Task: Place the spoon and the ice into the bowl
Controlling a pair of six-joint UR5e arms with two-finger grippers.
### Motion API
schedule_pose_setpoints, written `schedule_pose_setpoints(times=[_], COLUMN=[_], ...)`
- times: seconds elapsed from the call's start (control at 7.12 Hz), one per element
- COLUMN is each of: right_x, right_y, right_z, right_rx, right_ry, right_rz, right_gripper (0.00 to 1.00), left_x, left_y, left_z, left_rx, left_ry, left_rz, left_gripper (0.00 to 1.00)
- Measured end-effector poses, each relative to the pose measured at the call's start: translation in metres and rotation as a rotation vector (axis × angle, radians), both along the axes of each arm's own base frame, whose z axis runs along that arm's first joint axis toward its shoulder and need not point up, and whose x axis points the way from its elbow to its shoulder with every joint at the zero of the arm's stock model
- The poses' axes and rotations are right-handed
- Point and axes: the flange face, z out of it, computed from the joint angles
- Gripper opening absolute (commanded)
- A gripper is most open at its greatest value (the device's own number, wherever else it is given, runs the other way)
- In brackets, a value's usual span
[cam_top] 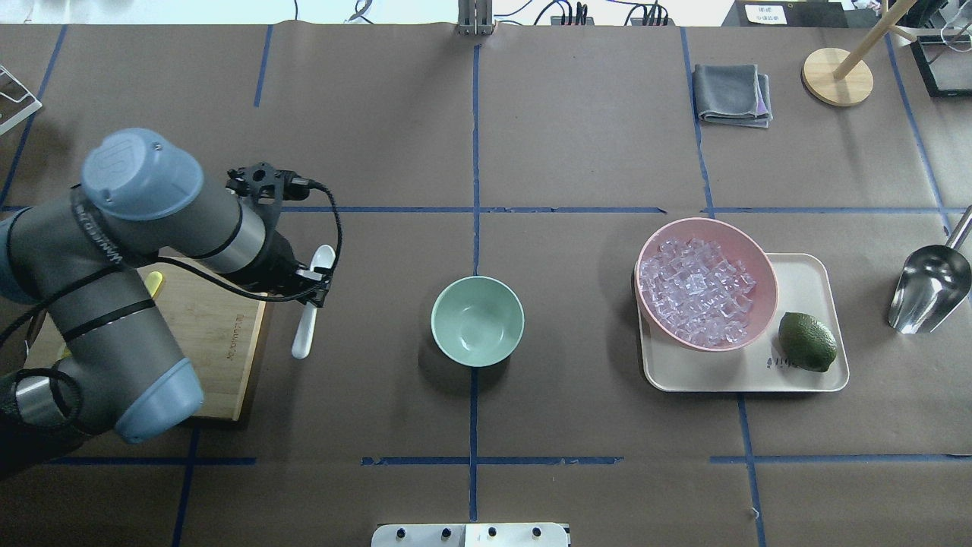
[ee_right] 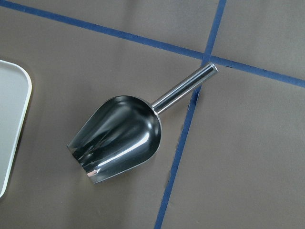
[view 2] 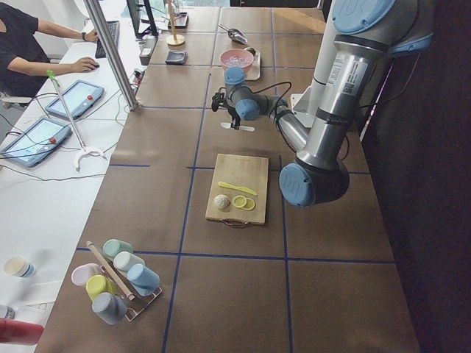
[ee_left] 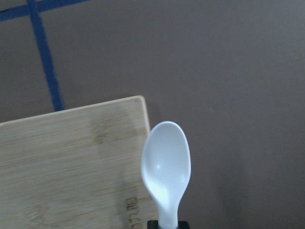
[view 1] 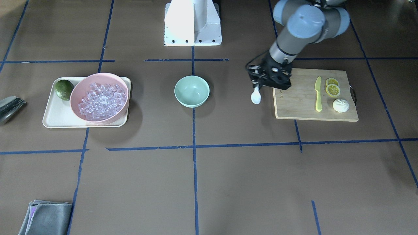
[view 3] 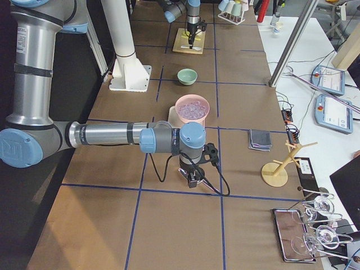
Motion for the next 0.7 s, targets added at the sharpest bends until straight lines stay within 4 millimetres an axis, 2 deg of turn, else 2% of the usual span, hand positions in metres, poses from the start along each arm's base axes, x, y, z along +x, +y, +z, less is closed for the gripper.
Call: schedule_pose_setpoints(times=[0.14, 0.42, 0.56, 0.7], right_x=[0.000, 0.000, -0.001, -0.001], right_y=[0.000, 0.000, -0.001, -0.001], right_z=[0.000, -0.001, -0.001, -0.001], right_rx=[0.001, 0.002, 0.002, 0.003], right_ry=[0.000, -0.001, -0.002, -0.003], right_rz=[0.000, 0.000, -0.001, -0.002], right_gripper=[1.00, 1.00, 1.00, 1.00], left_x=[0.025, 0.080, 0.105, 0.124], left_y=[0.005, -0.001, -0.004, 0.001], left_z=[-0.036, -0.090, -0.106, -0.112], left_rx=[-0.034, -0.068, -0.069, -0.064], left_ry=[0.011, 0.020, 0.011, 0.004], left_rz=[0.001, 0.001, 0.001, 0.007], left_gripper=[0.00, 0.00, 0.00, 0.06])
